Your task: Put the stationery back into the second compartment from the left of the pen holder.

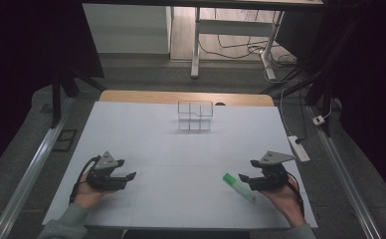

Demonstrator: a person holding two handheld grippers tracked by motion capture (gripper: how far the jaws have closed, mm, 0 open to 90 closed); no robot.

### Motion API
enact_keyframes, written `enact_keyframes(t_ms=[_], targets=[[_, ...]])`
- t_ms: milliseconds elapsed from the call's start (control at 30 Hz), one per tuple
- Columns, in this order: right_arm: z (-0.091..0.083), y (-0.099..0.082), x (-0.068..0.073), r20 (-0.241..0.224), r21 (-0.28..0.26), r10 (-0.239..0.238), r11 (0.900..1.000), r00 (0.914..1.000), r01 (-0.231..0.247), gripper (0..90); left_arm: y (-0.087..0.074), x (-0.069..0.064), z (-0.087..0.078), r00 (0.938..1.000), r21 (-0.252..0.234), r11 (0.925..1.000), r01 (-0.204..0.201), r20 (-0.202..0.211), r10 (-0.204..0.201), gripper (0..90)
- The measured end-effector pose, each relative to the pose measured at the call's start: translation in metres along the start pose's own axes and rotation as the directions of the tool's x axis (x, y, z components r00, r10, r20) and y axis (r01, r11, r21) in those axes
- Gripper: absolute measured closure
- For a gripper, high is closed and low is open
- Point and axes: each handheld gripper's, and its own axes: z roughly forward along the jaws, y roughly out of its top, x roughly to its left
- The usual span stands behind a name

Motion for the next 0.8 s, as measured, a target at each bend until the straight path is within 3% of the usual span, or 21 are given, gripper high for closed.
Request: enact_keyframes(t_ms=[200,400,567,800], targets=[[0.014,0.016,0.008,-0.026,0.058,-0.028,0.9979,0.9993,0.029,28.6,0.000,0.000,0.000,1.0000,0.001,1.0000,0.001,0.002,-0.001,32.7],[0.026,0.025,0.014,-0.035,0.162,-0.046,0.9854,0.9983,0.051,28.5,0.000,0.000,0.000,1.0000,0.002,1.0000,0.002,0.006,-0.002,32.5],[0.035,0.037,0.019,-0.049,0.249,-0.053,0.9665,0.9974,0.063,28.2,0.000,-0.001,0.000,1.0000,0.003,1.0000,-0.001,0.007,0.001,32.5],[0.056,0.049,0.024,-0.060,0.377,-0.055,0.9233,0.9967,0.074,28.3,0.000,-0.002,0.000,1.0000,0.007,1.0000,-0.004,0.009,0.004,32.3]])
